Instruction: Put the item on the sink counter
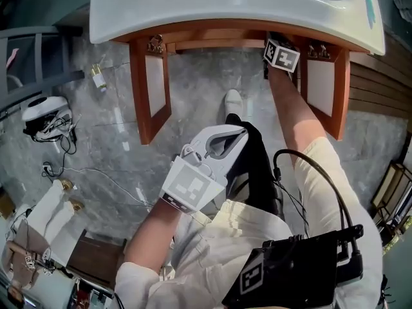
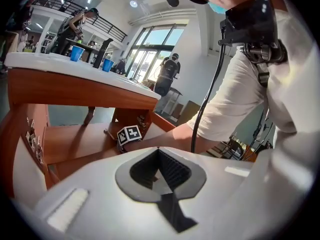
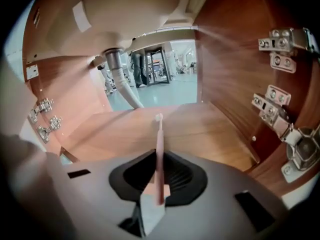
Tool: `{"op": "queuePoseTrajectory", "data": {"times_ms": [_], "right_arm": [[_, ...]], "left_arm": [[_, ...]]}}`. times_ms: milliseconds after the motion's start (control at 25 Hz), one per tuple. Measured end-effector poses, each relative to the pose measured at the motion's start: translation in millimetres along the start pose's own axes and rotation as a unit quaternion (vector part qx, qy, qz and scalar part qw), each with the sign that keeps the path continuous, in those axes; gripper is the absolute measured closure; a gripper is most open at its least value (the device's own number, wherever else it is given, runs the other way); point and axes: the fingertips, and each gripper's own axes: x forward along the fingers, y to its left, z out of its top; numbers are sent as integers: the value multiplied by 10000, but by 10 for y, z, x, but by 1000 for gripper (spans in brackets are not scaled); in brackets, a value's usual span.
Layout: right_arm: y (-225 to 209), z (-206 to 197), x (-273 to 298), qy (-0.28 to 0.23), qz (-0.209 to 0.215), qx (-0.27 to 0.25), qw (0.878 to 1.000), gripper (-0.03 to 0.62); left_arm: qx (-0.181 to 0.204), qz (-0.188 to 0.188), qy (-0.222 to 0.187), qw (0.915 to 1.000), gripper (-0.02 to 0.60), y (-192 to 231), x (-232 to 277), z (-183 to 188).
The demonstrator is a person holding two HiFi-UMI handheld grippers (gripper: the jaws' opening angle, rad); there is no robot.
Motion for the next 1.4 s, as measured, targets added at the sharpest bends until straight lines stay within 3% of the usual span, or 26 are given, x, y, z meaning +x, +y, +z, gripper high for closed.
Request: {"op": "queuePoseTrajectory", "data": {"times_ms": [200, 600, 840, 1240, 1400], "right_arm": [[12, 40, -9, -100, 51, -140, 9998, 492], [85, 73, -197, -2, 142, -365, 9992, 490], [131, 95, -450, 34, 267, -482, 9985, 490], [306, 237, -1286, 88, 459, -784, 9958, 491], [459, 331, -1711, 84, 552, -950, 9939, 491]], "left_arm": [[-41, 16, 2, 10000, 576, 44, -26, 14], [-63, -33, 24, 10000, 576, -69, -72, 122], [37, -355, 329, 9988, 576, -223, 9, 78], [-230, -1079, 612, 9920, 577, -664, -64, 104], [-303, -1177, 758, 9897, 577, -801, -221, 187]]}}
